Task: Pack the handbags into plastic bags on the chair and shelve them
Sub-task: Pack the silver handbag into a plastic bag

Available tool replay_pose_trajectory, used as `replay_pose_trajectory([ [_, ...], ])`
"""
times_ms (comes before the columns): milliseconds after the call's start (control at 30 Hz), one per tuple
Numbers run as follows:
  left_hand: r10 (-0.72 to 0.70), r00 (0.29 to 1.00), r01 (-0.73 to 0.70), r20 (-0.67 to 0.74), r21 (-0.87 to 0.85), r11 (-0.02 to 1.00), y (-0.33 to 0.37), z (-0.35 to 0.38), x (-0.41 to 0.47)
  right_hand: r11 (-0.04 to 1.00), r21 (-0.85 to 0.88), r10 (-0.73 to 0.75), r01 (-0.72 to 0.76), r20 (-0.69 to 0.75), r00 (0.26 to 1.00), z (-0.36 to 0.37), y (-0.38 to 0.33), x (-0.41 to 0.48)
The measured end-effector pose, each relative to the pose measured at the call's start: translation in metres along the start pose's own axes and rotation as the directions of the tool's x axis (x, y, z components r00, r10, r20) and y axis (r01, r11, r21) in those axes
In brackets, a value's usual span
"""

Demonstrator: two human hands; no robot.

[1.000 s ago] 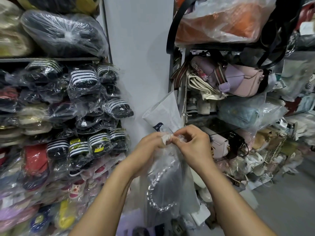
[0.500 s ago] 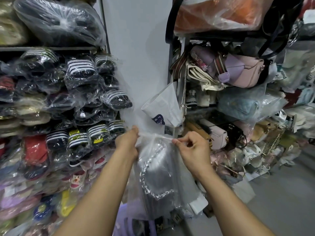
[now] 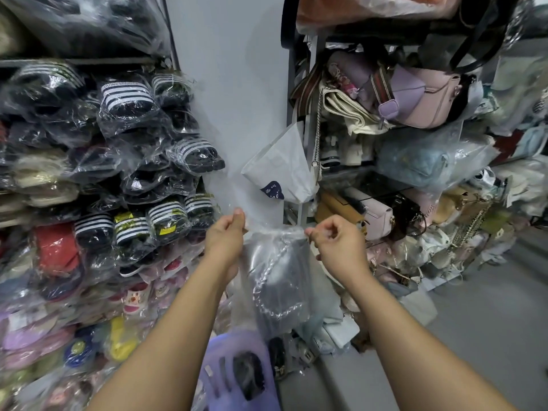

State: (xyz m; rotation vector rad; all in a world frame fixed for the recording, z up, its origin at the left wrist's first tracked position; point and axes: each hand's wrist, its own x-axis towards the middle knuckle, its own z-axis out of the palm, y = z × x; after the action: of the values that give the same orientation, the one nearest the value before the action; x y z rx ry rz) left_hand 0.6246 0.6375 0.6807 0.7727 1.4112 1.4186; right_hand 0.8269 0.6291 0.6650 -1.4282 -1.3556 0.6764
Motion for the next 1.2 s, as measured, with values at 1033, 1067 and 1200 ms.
replay_pose_trajectory([
  [1033, 0.177, 0.947, -0.192, 0.267, 0.03, 0.981, 0.035, 0.058, -0.039, 0.739, 0.438, 0.538, -0.512, 0.075, 0.84, -0.023, -0.014, 0.024],
  [1067, 0.157, 0.968, -0.169, 0.198, 0.045, 0.985, 0.033, 0.053, -0.026, 0.747, 0.467, 0.506, -0.474, 0.063, 0.86, -0.027, -0.014, 0.023],
  [1200, 0.029, 0.999, -0.034, 0.023, 0.237, 0.971, 0.004, 0.038, 0.013, 0.761, 0.547, 0.389, -0.349, 0.046, 0.92, -0.05, -0.021, 0.023],
])
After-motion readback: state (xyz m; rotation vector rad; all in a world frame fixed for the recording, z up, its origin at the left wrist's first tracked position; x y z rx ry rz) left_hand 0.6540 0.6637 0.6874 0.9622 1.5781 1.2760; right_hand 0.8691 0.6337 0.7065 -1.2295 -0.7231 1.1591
